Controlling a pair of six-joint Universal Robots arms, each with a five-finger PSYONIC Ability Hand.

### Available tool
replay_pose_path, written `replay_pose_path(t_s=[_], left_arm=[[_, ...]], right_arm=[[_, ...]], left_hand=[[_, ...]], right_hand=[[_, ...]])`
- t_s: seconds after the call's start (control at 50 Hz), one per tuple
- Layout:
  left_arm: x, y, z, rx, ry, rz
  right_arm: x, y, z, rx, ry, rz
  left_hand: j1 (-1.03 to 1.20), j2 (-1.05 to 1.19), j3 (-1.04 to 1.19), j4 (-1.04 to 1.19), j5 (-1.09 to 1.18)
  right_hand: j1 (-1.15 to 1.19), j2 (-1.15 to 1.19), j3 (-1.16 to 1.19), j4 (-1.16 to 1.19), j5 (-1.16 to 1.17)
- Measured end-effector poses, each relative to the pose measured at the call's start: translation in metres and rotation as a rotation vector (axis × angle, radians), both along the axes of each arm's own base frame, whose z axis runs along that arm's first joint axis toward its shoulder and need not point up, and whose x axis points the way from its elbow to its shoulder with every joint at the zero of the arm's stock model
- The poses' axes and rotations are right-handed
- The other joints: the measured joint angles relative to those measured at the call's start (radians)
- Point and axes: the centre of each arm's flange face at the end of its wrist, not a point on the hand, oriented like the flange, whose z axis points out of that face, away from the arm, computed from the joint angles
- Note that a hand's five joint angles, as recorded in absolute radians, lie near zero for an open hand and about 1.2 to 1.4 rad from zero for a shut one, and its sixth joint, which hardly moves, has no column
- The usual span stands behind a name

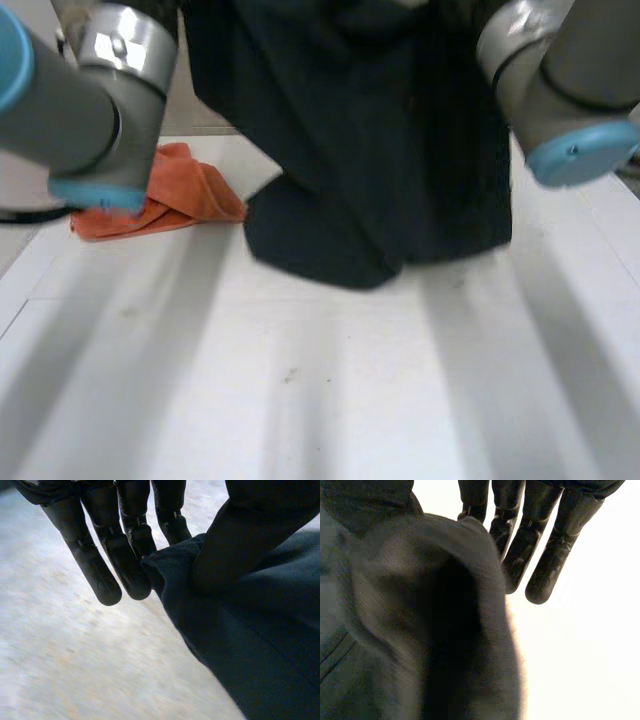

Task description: Fold the laundry.

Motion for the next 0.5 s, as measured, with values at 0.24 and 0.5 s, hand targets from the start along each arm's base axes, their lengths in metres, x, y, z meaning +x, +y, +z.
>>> replay_pose_path(t_s=[0.24,0.5], left_arm=[[0.005,-0.009,0.018,-0.078,0.129,0.072],[0.029,0.044,-0.112,0.317,-0.107,0.080]], right_arm=[[-0.015,0.003,0.027,-0.136,-0.067,-0.048],[-0.046,0.057,-0.106,0.454,0.347,0.076]], left_hand=[[0.000,0.000,0.000,0.000,0.000],[0.000,0.000,0.000,0.000,0.000]], right_hand=[[0.000,0.000,0.010,0.002,0.027],[0.000,0.000,0.010,0.003,0.027]])
